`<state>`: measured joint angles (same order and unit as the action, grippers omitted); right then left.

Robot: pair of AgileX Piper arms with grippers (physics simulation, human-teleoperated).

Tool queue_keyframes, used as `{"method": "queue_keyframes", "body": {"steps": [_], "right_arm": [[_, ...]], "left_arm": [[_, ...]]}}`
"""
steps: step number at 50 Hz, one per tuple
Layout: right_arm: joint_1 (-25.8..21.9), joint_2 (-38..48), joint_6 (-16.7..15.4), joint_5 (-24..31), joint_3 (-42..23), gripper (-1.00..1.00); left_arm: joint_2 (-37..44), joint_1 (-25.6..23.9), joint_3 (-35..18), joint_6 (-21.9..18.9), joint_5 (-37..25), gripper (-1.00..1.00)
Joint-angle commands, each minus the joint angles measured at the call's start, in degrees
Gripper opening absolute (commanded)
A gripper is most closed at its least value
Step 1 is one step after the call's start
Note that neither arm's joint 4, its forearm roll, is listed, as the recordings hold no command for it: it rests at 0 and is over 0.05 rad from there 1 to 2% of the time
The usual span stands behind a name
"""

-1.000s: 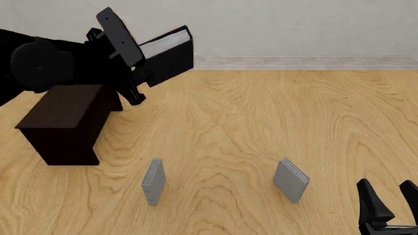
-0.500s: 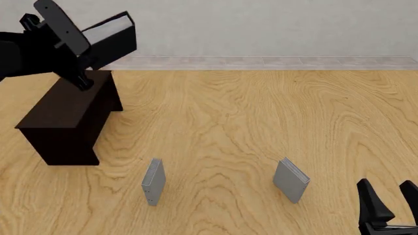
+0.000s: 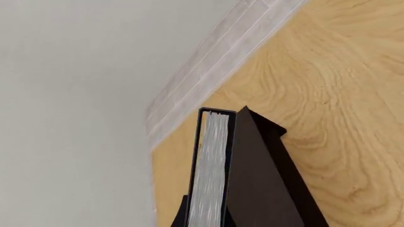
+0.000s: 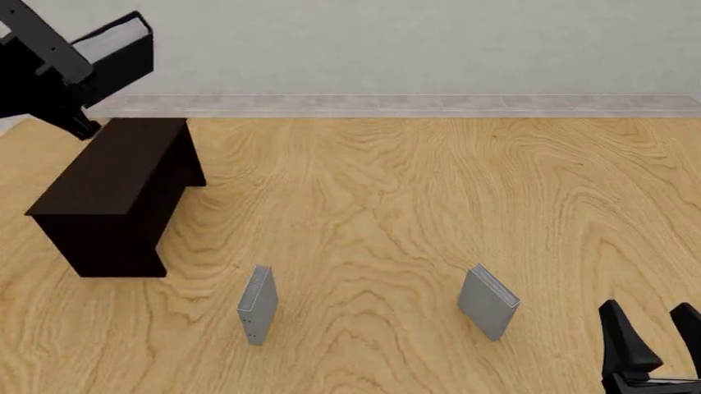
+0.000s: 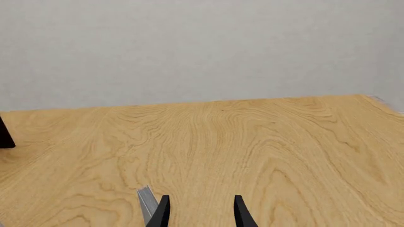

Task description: Pick up the book in the middle and place it on the cabinet shelf.

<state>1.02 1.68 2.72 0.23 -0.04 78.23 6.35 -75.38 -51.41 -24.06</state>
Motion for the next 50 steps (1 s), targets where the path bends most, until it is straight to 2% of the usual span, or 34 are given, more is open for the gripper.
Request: {"method": "queue_keyframes", "body": {"steps": [1,5,9,16,25,33,38,50], "right_arm": [[0.03,-0.36,0.08,0.40,-0.01,1.00],[0.04,-0.77,0.22,0.79,0.00,1.00],[0.09,-1.18,0.27,1.19,0.00,1.00],[0.10,-0.51,0.39,0.58,0.00,1.00],[0.12,-0.35,0.48,0.46,0.01,1.00],[0.14,3.79,0.53,-3.68,0.01,1.00],[0.15,2.86,0.54,-2.79,0.01,1.00],[0.20,1.84,0.63,-1.74,0.01,1.00]], "left_arm": [[1.28,4.56,2.64,-2.57,4.01,-1.00],[2.07,5.48,5.42,-3.82,6.27,-1.00],[3.39,5.78,3.95,-2.14,5.44,-1.00],[4.70,6.56,4.89,-2.97,6.89,-1.00],[5.11,6.39,8.88,-3.84,8.66,-1.00],[6.00,6.46,12.04,-4.80,11.39,-1.00],[6.30,6.12,13.98,-5.00,12.28,-1.00],[7.19,5.76,14.53,-4.51,11.65,-1.00]]}}
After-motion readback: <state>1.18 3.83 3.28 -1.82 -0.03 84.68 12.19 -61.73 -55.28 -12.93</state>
